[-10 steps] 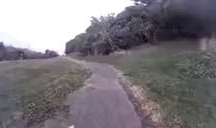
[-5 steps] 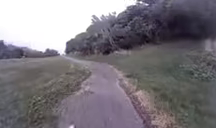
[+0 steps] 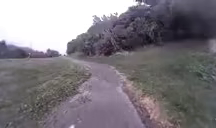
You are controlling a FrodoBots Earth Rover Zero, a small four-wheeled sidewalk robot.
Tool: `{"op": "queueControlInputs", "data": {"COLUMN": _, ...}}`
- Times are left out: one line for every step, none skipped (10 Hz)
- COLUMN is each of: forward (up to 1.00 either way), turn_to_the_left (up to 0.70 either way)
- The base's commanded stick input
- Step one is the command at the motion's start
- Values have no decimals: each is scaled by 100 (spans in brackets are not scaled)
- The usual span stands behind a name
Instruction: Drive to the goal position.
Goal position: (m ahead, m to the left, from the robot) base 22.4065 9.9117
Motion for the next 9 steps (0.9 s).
{"op": "queueControlInputs", "data": {"forward": 60, "turn_to_the_left": 0}}
{"op": "queueControlInputs", "data": {"forward": 60, "turn_to_the_left": 0}}
{"op": "queueControlInputs", "data": {"forward": 60, "turn_to_the_left": 0}}
{"op": "queueControlInputs", "data": {"forward": 60, "turn_to_the_left": 0}}
{"op": "queueControlInputs", "data": {"forward": 60, "turn_to_the_left": 0}}
{"op": "queueControlInputs", "data": {"forward": 60, "turn_to_the_left": 0}}
{"op": "queueControlInputs", "data": {"forward": 60, "turn_to_the_left": 0}}
{"op": "queueControlInputs", "data": {"forward": 60, "turn_to_the_left": 0}}
{"op": "queueControlInputs", "data": {"forward": 60, "turn_to_the_left": 0}}
